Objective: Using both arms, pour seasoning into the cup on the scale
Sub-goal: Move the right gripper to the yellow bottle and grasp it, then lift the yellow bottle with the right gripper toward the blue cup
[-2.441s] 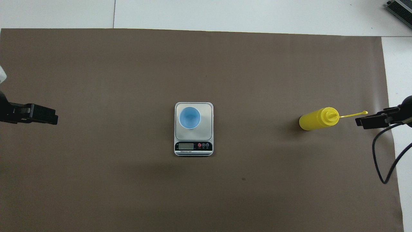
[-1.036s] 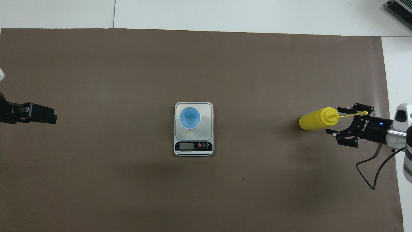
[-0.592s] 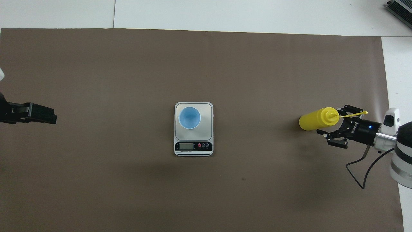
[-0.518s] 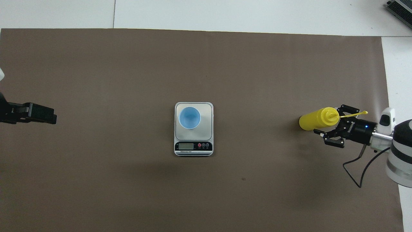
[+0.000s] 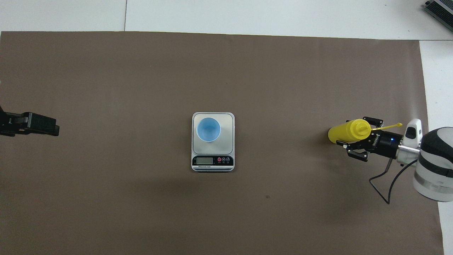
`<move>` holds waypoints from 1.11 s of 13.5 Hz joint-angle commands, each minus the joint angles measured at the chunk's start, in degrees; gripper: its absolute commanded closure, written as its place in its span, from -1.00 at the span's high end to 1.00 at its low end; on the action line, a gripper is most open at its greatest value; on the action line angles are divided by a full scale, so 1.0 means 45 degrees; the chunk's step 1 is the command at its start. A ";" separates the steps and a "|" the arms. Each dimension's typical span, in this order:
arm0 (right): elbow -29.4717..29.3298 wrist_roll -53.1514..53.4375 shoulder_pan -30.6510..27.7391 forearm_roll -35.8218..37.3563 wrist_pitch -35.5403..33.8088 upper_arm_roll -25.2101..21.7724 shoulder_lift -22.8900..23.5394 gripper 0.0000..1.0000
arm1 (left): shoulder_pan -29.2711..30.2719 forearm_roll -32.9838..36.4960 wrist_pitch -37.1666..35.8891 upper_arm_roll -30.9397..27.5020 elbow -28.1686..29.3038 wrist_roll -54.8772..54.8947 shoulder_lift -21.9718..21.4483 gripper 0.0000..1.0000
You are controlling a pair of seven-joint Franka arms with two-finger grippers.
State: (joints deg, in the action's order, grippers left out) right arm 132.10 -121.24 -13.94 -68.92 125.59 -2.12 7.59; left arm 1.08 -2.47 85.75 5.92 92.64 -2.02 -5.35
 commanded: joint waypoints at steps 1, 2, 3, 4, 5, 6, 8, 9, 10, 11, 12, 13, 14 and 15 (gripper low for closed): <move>-0.0408 -0.0305 -0.0067 -0.0426 -0.0017 0.0101 0.0111 -0.89 | -0.0159 -0.0116 0.0007 -0.0240 0.0291 0.0796 -0.0335 1.00; -0.0641 -0.0227 -0.0028 -0.0426 -0.0017 0.0101 0.0111 -0.99 | -0.0259 -0.0116 -0.0012 -0.0493 0.0292 0.0819 -0.0335 1.00; -0.0895 -0.0052 -0.0008 -0.0426 -0.0017 0.0159 0.0091 -1.00 | -0.0241 -0.0116 0.0084 -0.0535 0.0350 0.0858 -0.0335 1.00; -0.1110 0.0356 0.0031 -0.0407 0.0021 0.0198 0.0052 -1.00 | -0.0221 -0.0116 0.0124 -0.0535 0.0447 0.0878 -0.0355 1.00; -0.1344 0.0882 0.0399 -0.0368 0.0118 0.0179 0.0013 -0.99 | -0.0086 -0.0116 0.0201 -0.0496 0.0525 0.0878 -0.0374 1.00; -0.1501 0.1390 0.0615 -0.0271 0.0216 0.0179 -0.0103 -0.99 | -0.0045 -0.0116 0.0164 -0.0496 0.0507 0.0859 -0.0374 1.00; -0.1717 0.2290 0.1375 -0.0153 0.0837 0.0140 -0.0357 -0.98 | -0.0064 -0.0116 0.0144 -0.0515 0.0507 0.0761 -0.0374 1.00; -0.1737 0.2583 0.1688 -0.0075 0.1364 0.0159 -0.0494 -0.99 | -0.0045 -0.0116 0.0047 -0.0515 0.0507 0.0761 -0.0374 1.00; -0.1853 0.2915 0.2020 0.0022 0.1659 0.0160 -0.0534 -0.99 | -0.0045 -0.0116 0.0007 -0.0535 0.0507 0.0761 -0.0374 1.00; -0.1971 0.3208 0.2275 0.0255 0.1720 0.0140 -0.0534 -0.99 | -0.0006 -0.0116 0.0026 -0.0535 0.0507 0.0761 -0.0374 1.00; -0.2204 0.3482 0.2567 0.0721 0.1837 0.0140 -0.0534 -0.99 | -0.0006 -0.0116 0.0007 -0.0535 0.0507 0.0761 -0.0374 1.00; -0.2419 0.3852 0.2899 0.1480 0.2379 0.0179 -0.0534 -0.98 | -0.0025 -0.0116 0.0007 -0.0535 0.0507 0.0761 -0.0374 1.00; -0.2595 0.4475 0.3424 0.2165 0.3100 0.0179 -0.0515 -0.98 | -0.0026 -0.0116 0.0007 -0.0535 0.0507 0.0741 -0.0374 1.00; -0.2674 0.5216 0.4010 0.2790 0.3746 0.0179 -0.0514 -0.96 | -0.0026 -0.0116 -0.0070 -0.0535 0.0507 0.0683 -0.0374 1.00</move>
State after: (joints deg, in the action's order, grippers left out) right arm 121.42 -103.40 0.43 -60.88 138.24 -1.39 5.92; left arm 1.03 -2.47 85.67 3.91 93.16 0.97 -5.40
